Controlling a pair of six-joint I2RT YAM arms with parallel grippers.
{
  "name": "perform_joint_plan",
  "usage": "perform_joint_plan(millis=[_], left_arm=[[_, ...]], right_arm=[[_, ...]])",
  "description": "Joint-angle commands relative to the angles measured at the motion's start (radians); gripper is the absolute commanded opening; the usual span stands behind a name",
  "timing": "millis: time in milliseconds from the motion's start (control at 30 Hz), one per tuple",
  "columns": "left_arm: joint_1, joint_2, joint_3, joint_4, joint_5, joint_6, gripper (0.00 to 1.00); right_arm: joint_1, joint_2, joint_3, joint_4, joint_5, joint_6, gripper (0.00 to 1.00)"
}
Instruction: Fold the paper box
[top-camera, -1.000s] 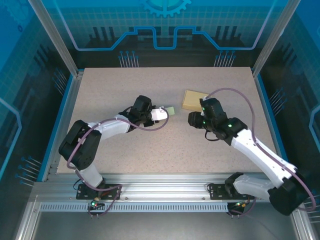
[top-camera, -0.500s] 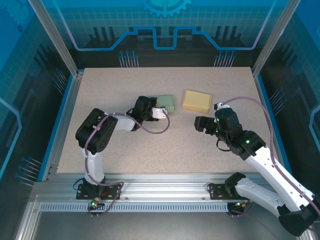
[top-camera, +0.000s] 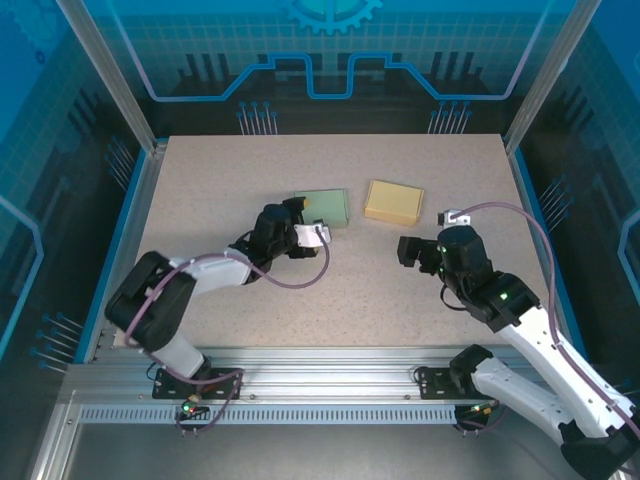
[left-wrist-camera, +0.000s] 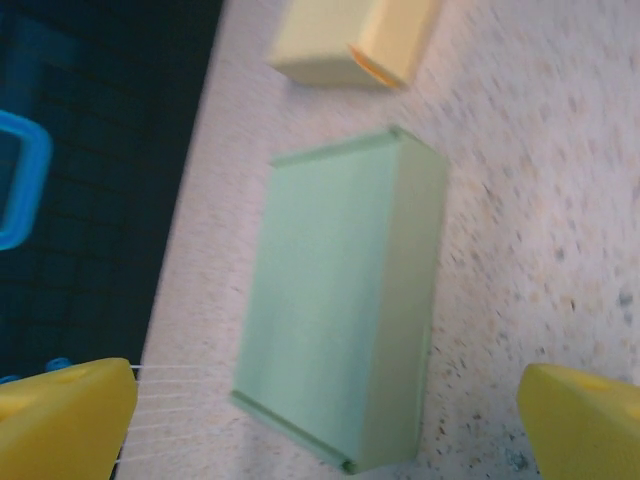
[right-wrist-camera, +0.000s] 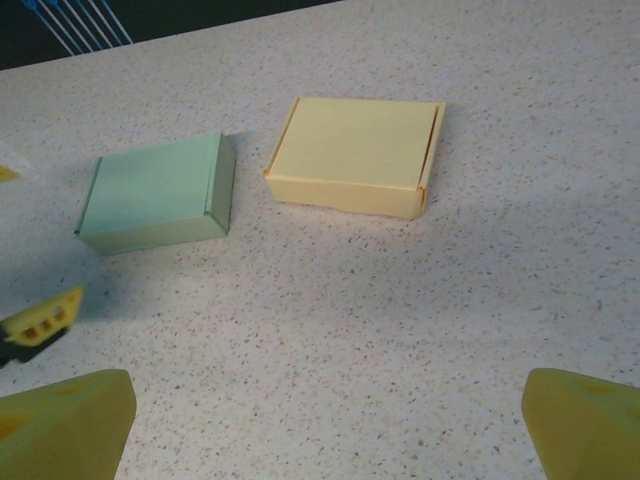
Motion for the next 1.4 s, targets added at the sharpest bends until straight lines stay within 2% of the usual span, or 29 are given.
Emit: perform_joint_plan(millis=[0,100,233,333,400,500,567,733,800,933,1133,1367], left_arm=[[-0.014,-0.134,-0.071,0.073,-0.131,-0.220,0.99],[-0.012,-0.262,-0.100,0.070,-0.258,-0.359,0.99],[0.003,-0.410,-0.112,-0.037,-0.424,-0.549,0.99],[0.033,-0.511,-0.164,-0.105,-0.461,-0.696,0.99],[0.057,-0.553,-0.226,-0.085,-0.503,-0.754,0.99],[0.097,-0.582,-0.304,-0.058,-0.626,-0.836,0.99],[0.120,-0.610,-0.346,-0.057,-0.659,-0.871,0.99],[0.149,-0.648,-0.464,0.015,-0.620,-0.850,0.99],[0.168,-0.642,-0.497,0.042,-0.582,-0.861,0.99],[0.221,-0.596,-0.567,0.204,-0.470,-0.905,0.99],[0.305,-0.425,-0.626,0.492,-0.327,-0.955,0.99],[0.319,-0.177,-0.600,0.760,-0.232,-0.909,0.99]], right_arm=[[0.000,-0.036,-0.023,0.033,0.074,-0.040,1.00],[-0.002,-0.053,-0.050,0.070,0.111,-0.092,1.00],[-0.005,-0.088,-0.138,0.167,0.139,-0.163,1.00],[-0.010,-0.130,-0.241,0.298,0.137,-0.253,1.00],[-0.018,-0.157,-0.305,0.381,0.118,-0.301,1.00],[-0.037,-0.188,-0.377,0.485,0.105,-0.348,1.00],[-0.054,-0.198,-0.416,0.538,0.099,-0.390,1.00],[-0.116,-0.179,-0.471,0.600,0.099,-0.420,1.00],[-0.148,-0.161,-0.487,0.628,0.079,-0.421,1.00],[-0.202,-0.121,-0.523,0.709,0.033,-0.433,1.00],[-0.255,-0.092,-0.550,0.785,0.010,-0.459,1.00],[-0.318,-0.100,-0.579,0.842,-0.039,-0.480,1.00]])
